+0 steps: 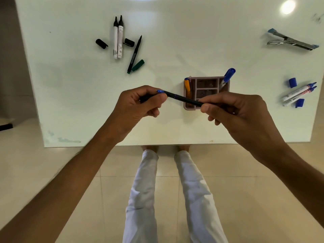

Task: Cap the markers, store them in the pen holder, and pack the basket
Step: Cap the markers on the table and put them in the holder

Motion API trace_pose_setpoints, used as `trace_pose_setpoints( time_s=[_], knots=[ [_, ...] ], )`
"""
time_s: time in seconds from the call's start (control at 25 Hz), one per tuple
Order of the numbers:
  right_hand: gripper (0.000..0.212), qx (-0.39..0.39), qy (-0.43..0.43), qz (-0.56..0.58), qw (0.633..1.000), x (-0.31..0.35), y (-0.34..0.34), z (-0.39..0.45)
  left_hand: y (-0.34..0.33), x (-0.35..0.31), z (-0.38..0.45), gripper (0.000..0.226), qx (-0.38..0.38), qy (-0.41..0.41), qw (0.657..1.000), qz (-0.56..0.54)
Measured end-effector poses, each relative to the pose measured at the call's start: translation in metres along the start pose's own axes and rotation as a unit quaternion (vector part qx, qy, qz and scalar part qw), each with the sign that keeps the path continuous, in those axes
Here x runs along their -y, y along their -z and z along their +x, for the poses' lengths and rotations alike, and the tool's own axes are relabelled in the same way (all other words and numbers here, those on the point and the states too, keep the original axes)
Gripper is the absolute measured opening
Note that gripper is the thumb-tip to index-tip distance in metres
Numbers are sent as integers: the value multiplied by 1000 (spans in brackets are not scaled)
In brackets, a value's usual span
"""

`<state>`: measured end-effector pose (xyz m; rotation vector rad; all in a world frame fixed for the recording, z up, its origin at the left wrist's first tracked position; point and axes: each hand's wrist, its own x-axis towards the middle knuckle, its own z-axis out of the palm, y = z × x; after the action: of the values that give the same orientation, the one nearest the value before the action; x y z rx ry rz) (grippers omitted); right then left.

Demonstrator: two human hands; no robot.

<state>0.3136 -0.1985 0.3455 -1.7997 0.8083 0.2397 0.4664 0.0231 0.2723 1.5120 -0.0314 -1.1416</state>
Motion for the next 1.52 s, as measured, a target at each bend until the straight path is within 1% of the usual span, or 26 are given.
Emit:
trace_pose_setpoints(
  time_s=[0.08, 0.16, 0.28, 0.36, 0.4, 0.48, 0.6, 0.68, 0.72, 0.76, 0.8, 0.88, 0.92, 1.0, 1.04, 1.08, 1.12, 1.16, 1.28, 1.32, 1.4, 1.44, 1.52],
  knots=[
    [15, -12, 6, -9, 1000, 3, -5, 2, 5, 1, -1, 8, -29, -2, 999, -28],
    [15, -18, -1, -9, 1000, 5, -10, 3, 12, 2, -1, 9, -36, 3, 999, -38],
    [15, -8, -9, -22, 1000, 7, -18, 4, 15, 1, 0, 12, 29, 8, 999, 39],
    [16, 13, 9, -55, 998, 7, -26, 2, 8, -2, 1, 28, 62, 28, 996, 62],
    [17, 20, 21, -77, 997, 6, -31, 1, 2, -3, 3, 36, 65, 45, 996, 47],
    [18, 16, 30, -103, 994, 4, -38, -2, -8, -4, 6, 44, 62, 73, 995, 6],
    [19, -3, 14, -101, 995, -6, -37, -5, -18, -2, 10, 45, 71, 90, 993, 0],
    [21, 6, 13, -110, 994, -11, -34, -5, -22, -2, 12, 43, 74, 105, 991, 37],
    [22, 11, 14, -121, 992, -13, -32, -4, -23, -3, 14, 41, 66, 93, 990, 86],
    [24, 4, 16, -133, 991, -14, -29, -2, -24, -4, 16, 39, 50, 58, 984, 160],
    [26, -24, 16, -135, 990, -16, -25, 3, -24, -5, 18, 36, 28, 2, 969, 246],
    [28, -113, 0, -113, 987, -20, -10, 15, -28, -10, 22, 30, -5, -118, 916, 383],
    [28, -153, -11, -108, 982, -22, 0, 21, -34, -13, 25, 27, -2, -158, 888, 431],
    [27, -194, -26, -121, 973, -27, 18, 27, -48, -14, 30, 22, 30, -186, 837, 514],
    [25, -197, -30, -133, 971, -30, 24, 25, -54, -11, 33, 21, 41, -188, 817, 544],
    [24, -194, -31, -145, 970, -32, 28, 23, -59, -9, 35, 21, 46, -188, 804, 562],
    [23, -189, -29, -153, 970, -34, 30, 20, -61, -7, 37, 23, 48, -187, 801, 567],
    [22, -184, -25, -156, 970, -36, 32, 16, -64, -7, 38, 24, 53, -184, 806, 561],
    [21, -167, -16, -161, 973, -37, 32, 10, -71, -7, 35, 24, 82, -160, 828, 531],
    [20, -164, -17, -161, 973, -36, 31, 9, -72, -8, 33, 23, 77, -156, 839, 515],
    [19, -166, -21, -150, 974, -34, 27, 11, -66, -12, 31, 22, 23, -182, 864, 470],
    [19, -168, -24, -145, 975, -33, 25, 13, -61, -15, 31, 23, -11, -208, 866, 455],
    [19, -167, -25, -139, 976, -30, 22, 17, -53, -18, 32, 25, -46, -238, 853, 462]
  ],
)
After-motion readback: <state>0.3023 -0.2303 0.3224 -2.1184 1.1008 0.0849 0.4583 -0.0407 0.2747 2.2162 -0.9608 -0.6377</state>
